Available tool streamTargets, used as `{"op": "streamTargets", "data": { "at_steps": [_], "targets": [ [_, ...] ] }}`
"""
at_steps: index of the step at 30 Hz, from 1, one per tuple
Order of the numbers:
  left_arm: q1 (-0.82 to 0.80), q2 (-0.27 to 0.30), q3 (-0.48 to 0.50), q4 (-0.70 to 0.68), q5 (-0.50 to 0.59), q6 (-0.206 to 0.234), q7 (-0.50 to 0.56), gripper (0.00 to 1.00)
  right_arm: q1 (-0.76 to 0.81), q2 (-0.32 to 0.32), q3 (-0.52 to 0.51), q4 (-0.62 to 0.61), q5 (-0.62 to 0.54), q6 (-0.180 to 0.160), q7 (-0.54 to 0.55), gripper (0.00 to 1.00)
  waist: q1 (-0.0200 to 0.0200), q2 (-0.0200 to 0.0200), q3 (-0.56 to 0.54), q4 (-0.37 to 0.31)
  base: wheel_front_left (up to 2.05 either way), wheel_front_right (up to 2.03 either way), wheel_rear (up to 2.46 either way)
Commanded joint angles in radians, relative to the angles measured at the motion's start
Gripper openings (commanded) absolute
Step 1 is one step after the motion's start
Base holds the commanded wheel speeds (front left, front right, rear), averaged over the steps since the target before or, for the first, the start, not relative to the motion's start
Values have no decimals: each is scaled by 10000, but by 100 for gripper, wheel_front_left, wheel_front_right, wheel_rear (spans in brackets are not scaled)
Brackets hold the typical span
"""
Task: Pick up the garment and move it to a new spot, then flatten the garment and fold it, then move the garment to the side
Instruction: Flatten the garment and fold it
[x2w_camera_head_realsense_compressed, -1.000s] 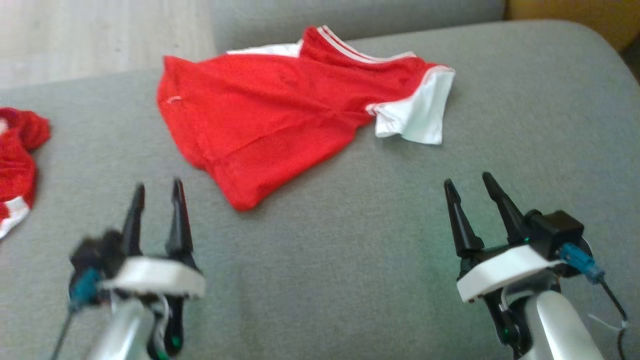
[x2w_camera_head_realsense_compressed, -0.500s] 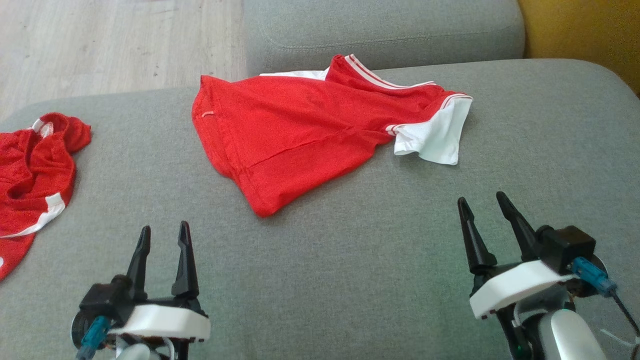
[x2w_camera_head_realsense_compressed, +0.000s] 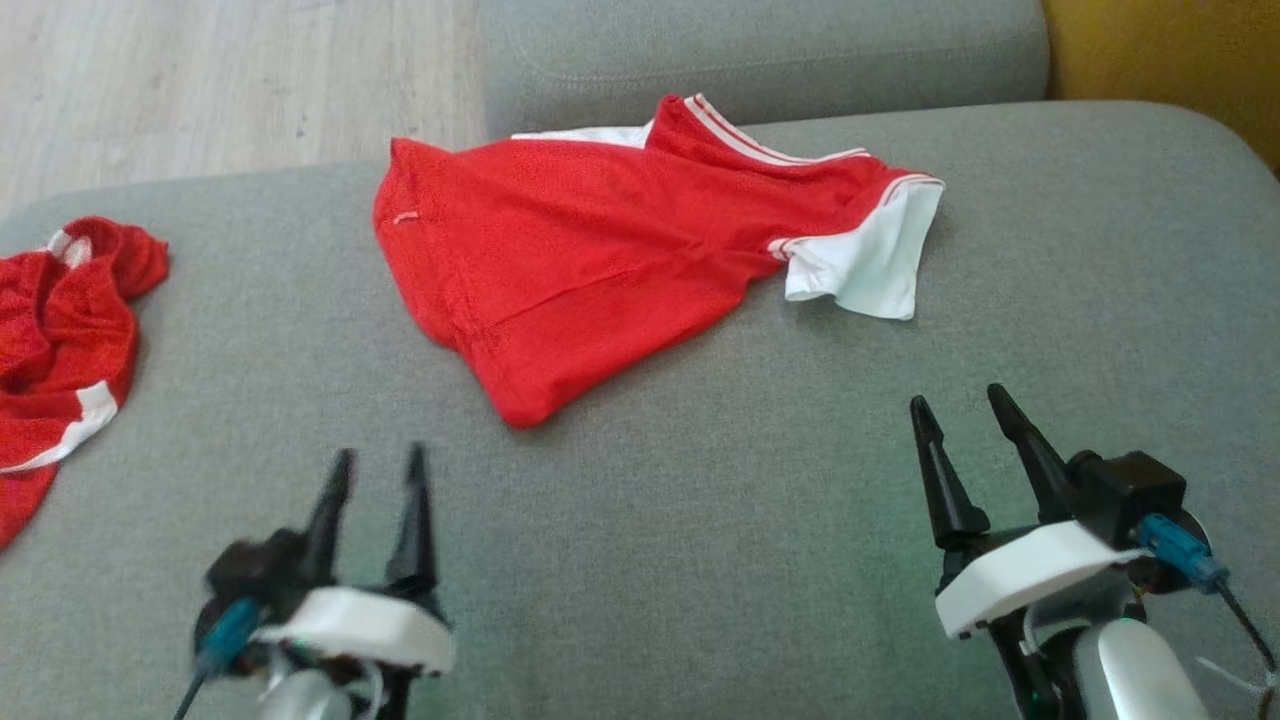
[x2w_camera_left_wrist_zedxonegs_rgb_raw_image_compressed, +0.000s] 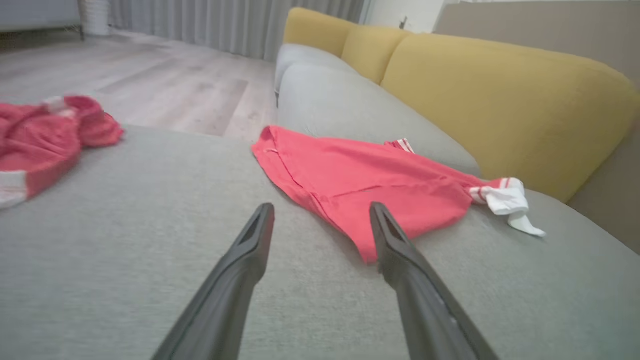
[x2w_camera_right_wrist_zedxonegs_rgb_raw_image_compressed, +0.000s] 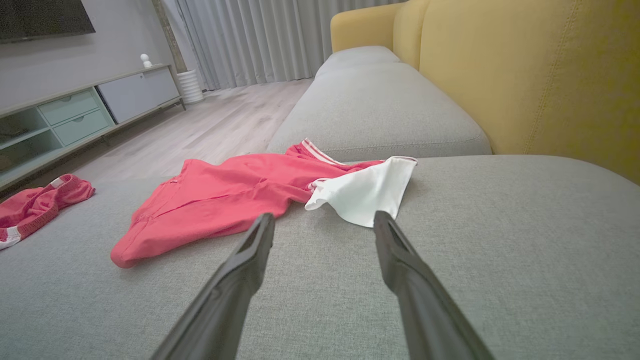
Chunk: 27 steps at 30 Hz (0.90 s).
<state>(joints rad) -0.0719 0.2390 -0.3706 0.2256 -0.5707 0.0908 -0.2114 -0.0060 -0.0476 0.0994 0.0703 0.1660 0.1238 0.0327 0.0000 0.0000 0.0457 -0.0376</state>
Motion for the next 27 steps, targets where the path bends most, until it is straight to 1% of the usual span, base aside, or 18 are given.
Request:
{"op": "streamTargets", "data": {
  "at_steps": [1, 4, 7, 10, 11, 17, 18, 20, 21, 22, 23, 25, 27],
  "targets": [
    [-1211, -149, -24, 133, -148, -299, 427, 100, -283, -26, 338, -440, -11, 69, -4, 100, 0, 0, 189, -59, 0, 0, 0],
    [-2014, -482, -328, 920, -343, -689, 919, 100, -420, -26, 480, -448, 8, 69, -14, 100, 0, 0, 443, -215, 0, 0, 0],
    [-2767, -801, -420, 1874, -553, -881, 1279, 100, -577, -26, 634, -424, 29, 69, -34, 100, 0, 0, 700, -468, 0, 0, 0],
    [-3375, -925, -419, 2945, -626, -773, 1705, 100, -734, -26, 760, -396, 54, 69, -67, 100, 0, 0, 942, -789, 0, 0, 0],
    [-3375, -925, -419, 2945, -626, -773, 1705, 100, -734, -26, 760, -396, 54, 69, -67, 100, 0, 0, 942, -789, 0, 0, 0],
    [-4177, -1026, -206, 4434, -796, -379, 2154, 100, -893, -26, 779, -310, 103, 69, -191, 100, 0, 0, 1248, -1285, 0, 0, 0],
    [-4264, -1043, -171, 4556, -847, -413, 2141, 100, -899, -26, 775, -299, 110, 69, -205, 100, 0, 0, 1278, -1331, 0, 0, 0],
    [-4400, -1096, -151, 4757, -1010, -675, 2182, 100, -905, -26, 767, -270, 128, 69, -240, 100, 0, 0, 1312, -1388, 0, 0, 0],
    [-4458, -1112, -176, 4838, -1072, -850, 2216, 95, -907, -26, 766, -255, 133, 69, -256, 100, 0, 0, 1323, -1408, 0, 0, 0],
    [-4510, -1119, -203, 4916, -1121, -1014, 2238, 30, -909, -26, 766, -242, 137, 69, -270, 100, 0, 0, 1328, -1421, 0, 0, 0],
    [-4554, -1129, -255, 5003, -1167, -1201, 2303, 0, -907, -26, 762, -228, 139, 69, -282, 100, 0, 0, 1328, -1425, 0, 0, 0],
    [-4632, -1153, -338, 5148, -1244, -1485, 2357, 0, -909, -26, 743, -200, 147, 69, -297, 100, 0, 0, 1318, -1400, 0, 0, 0],
    [-4652, -1138, -422, 5172, -1186, -1632, 2123, 0, -913, -26, 743, -193, 158, 69, -305, 100, 0, 0, 1289, -1338, 0, 0, 0]
  ]
}}
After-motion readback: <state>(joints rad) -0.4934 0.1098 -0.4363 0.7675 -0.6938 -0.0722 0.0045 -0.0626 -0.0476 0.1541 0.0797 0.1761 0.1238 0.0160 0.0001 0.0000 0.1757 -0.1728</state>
